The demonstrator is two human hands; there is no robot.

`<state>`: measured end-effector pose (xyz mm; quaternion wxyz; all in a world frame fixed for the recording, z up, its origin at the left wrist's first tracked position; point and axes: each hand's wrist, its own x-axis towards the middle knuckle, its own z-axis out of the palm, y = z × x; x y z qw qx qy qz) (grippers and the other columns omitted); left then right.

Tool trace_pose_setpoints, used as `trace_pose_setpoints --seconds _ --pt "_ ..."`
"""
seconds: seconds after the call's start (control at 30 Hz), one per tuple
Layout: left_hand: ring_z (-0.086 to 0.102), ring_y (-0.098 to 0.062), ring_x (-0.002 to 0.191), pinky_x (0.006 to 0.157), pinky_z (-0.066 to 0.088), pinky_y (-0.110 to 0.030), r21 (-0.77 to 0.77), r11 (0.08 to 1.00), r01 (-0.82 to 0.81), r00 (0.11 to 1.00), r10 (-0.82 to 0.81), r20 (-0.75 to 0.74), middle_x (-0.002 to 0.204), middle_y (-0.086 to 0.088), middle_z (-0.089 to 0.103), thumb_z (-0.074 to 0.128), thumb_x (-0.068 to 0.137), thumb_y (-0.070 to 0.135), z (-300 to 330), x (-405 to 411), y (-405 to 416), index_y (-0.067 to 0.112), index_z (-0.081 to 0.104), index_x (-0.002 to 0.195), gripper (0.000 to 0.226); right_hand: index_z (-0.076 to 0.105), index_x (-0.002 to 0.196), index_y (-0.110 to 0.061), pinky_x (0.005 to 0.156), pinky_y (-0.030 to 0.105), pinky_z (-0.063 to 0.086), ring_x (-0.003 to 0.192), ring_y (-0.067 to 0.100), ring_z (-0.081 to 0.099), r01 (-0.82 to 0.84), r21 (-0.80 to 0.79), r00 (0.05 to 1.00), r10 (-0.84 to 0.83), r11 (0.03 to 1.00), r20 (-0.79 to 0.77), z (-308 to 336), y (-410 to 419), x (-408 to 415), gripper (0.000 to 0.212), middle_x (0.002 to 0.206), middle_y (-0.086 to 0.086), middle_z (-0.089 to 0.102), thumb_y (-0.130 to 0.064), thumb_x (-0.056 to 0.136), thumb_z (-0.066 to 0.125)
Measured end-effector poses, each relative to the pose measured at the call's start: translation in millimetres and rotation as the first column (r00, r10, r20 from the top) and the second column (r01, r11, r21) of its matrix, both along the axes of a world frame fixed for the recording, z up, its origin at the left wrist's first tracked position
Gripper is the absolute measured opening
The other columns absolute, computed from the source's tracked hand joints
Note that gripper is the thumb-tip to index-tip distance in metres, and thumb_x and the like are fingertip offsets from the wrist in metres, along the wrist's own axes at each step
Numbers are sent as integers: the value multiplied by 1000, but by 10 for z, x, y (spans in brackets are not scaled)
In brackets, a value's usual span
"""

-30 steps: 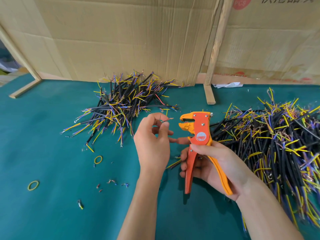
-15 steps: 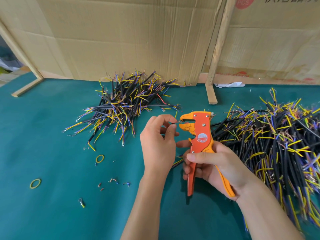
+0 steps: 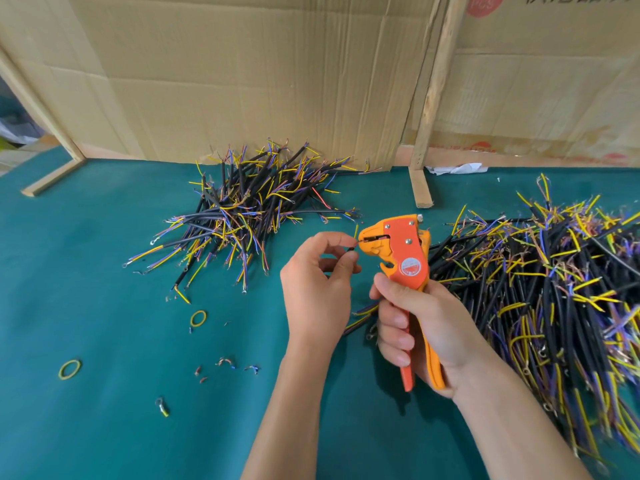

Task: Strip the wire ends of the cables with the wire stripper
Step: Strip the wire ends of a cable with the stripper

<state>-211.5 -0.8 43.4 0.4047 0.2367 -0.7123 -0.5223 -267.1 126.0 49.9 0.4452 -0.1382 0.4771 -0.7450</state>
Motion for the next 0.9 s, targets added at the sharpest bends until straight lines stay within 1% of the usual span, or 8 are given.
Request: trace_pose_setpoints --seconds 0.1,0.17,0.23,0.3,0.5,0.63,0.77,0.9 --pt "72 -15 69 55 55 -33 23 1000 15 1000 -15 -24 73 9 62 66 90 -1 17 6 -4 24 69 86 25 72 80 -7 37 23 34 36 14 36 -26 -47 1000 26 999 0 -1 -3 26 24 55 3 38 -29 75 82" --pt "73 -14 68 54 54 -32 42 999 10 1000 -9 -24 73 7 62 66 90 -1 6 14 -17 24 68 87 25 76 93 -4 43 29 42 43 19 45 -43 -111 998 47 993 33 11 13 13 28 61 8 48 -26 76 79" --pt "73 -14 68 52 52 -29 64 998 1 1000 1 -27 78 1 64 65 91 -1 0 14 -30 20 67 91 22 72 109 1 53 37 49 55 27 54 -52 -172 996 64 984 65 22 63 -48 36 72 16 56 -19 79 77" --pt "74 -15 69 50 50 -22 109 994 4 999 1 -50 82 -5 65 63 92 -2 4 7 -44 15 66 96 17 69 117 3 60 43 54 64 32 59 -88 -157 995 94 984 36 37 134 -113 41 80 22 61 -13 80 76" --pt "75 -17 68 48 48 -20 158 987 31 998 -22 -59 80 -4 66 65 92 -1 4 3 -45 11 67 96 13 62 124 5 65 46 57 69 37 63 -140 -24 990 140 990 -8 4 157 -129 49 89 30 64 -9 79 72" --pt "75 -19 68 48 48 -21 159 987 38 998 -29 -60 77 -1 65 66 91 -1 18 12 -44 13 67 94 14 59 127 6 64 47 57 69 38 63 -137 -13 990 137 990 -14 1 128 -108 54 89 31 65 -8 77 74" --pt "74 -18 68 49 48 -22 150 987 53 998 -48 -39 75 1 65 66 91 0 26 11 -28 15 68 91 15 59 126 5 66 46 56 69 38 63 -130 -22 991 129 991 -20 1 127 -104 66 88 29 65 -11 67 82" --pt "74 -17 67 49 48 -21 140 988 62 998 -60 -19 74 2 65 66 91 0 21 11 -15 17 69 90 17 65 120 4 65 46 57 69 37 63 -143 -29 989 141 989 -38 13 128 -98 59 85 26 63 -6 65 83"
